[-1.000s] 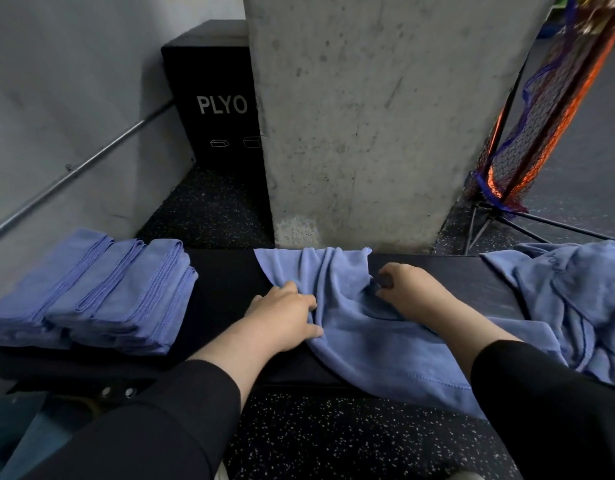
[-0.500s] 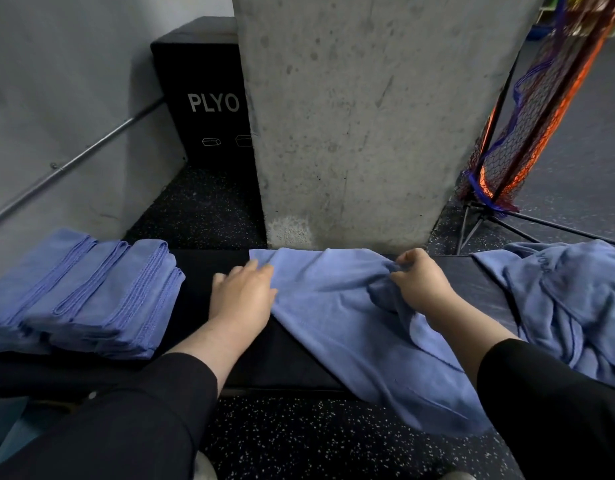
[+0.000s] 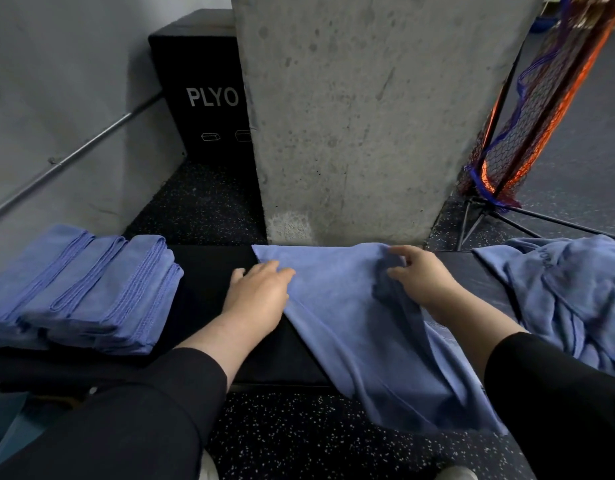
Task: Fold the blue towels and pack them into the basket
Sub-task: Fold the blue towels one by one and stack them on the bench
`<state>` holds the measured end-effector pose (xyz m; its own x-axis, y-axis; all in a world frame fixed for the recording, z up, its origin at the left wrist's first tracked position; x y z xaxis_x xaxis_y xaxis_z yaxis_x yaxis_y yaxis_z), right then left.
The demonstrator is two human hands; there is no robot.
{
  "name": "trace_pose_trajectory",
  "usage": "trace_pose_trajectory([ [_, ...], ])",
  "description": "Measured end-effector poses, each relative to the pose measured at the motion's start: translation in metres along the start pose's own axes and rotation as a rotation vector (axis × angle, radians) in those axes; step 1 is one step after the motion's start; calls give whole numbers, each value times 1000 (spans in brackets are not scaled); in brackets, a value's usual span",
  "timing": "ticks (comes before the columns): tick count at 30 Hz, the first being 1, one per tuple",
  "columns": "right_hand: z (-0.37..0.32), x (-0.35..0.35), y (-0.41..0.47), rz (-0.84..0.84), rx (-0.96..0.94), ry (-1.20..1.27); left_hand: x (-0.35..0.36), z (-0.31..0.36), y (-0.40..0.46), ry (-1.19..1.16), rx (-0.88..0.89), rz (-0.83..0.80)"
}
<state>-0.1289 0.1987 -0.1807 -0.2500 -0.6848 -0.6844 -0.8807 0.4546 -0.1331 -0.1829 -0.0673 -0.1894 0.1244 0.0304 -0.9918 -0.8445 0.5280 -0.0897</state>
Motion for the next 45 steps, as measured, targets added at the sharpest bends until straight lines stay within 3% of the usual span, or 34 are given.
trace_pose_trajectory([
  [2, 3, 5, -3, -77, -2, -163, -1, 16, 0, -116, 191, -5],
  [4, 9, 6, -3, -101, 33, -219, 7, 29, -4, -182, 318, -149],
  [9, 12, 4, 2, -31, 8, -193, 8, 32, -4, -143, 349, -126],
  [11, 13, -3, 6, 45, 26, -125, -1, 25, 0, -110, 298, -45],
  [15, 15, -19, 11, 165, 35, -63, -26, -22, 3, -32, 6, 156],
  [20, 18, -3, 7, -65, 7, -171, -16, -29, 2, -80, -74, -55],
  [26, 9, 10, 4, -102, -81, -362, -3, -6, 1, -91, -66, -137],
  [29, 4, 5, 5, -2, -114, -293, 1, -2, 6, -25, -65, -139],
  [33, 6, 7, 3, -61, -52, -188, 10, -7, 4, -109, -202, -247],
  [37, 7, 2, -4, -80, 64, -293, -9, -15, 2, -86, -305, -31],
  [41, 5, 7, -1, -174, 50, -512, -5, -4, 2, -138, -303, -174],
  [45, 9, 3, 4, -26, -6, -261, 2, 8, 10, -192, -234, -157],
])
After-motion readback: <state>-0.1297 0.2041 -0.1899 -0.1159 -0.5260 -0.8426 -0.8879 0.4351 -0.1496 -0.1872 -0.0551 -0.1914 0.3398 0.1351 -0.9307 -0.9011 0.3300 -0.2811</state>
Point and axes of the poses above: each hand's wrist, its own y-axis towards the middle knuckle, its own x-axis out of the palm, z = x × y, the point moved 6 cm from there along y, towards the middle knuckle, and after that the axes turned 1 degree about x, right-handed, at the moved point
